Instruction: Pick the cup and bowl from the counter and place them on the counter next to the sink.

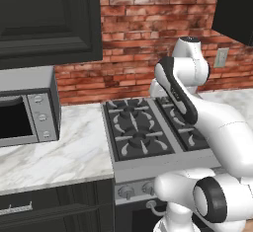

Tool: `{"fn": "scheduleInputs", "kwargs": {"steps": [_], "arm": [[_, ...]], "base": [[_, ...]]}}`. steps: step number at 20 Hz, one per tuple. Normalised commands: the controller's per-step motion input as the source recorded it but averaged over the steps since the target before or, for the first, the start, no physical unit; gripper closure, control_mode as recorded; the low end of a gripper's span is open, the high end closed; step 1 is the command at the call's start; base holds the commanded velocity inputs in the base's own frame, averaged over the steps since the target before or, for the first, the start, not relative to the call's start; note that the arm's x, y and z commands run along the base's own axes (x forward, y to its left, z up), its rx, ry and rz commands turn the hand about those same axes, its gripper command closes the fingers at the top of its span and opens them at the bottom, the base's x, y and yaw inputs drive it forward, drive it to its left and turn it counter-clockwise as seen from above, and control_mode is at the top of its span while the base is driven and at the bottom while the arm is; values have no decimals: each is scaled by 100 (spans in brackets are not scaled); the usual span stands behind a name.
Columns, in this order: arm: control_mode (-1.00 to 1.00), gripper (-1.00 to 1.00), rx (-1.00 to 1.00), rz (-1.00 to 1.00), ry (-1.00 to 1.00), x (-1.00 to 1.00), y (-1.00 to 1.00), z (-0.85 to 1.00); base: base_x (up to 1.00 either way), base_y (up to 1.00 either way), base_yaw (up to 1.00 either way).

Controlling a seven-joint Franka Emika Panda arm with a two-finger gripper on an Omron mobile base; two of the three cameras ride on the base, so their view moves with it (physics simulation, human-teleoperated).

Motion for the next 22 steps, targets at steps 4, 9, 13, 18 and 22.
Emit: {"fn": "scheduleInputs", "kwargs": {"steps": [4,9,13,18,22], "arm": [[-100,-100,0,0,0,-12,-1,-4],[-100,-100,0,0,0,-23,-16,-20],[-100,-100,0,-3,0,-28,-33,-28],[-100,-100,0,0,0,-14,-55,-24],[-100,-100,0,0,1,-2,-59,-10]], "base": [[0,0,0],[0,0,0],[0,0,0],[0,0,0],[0,0,0]]}}
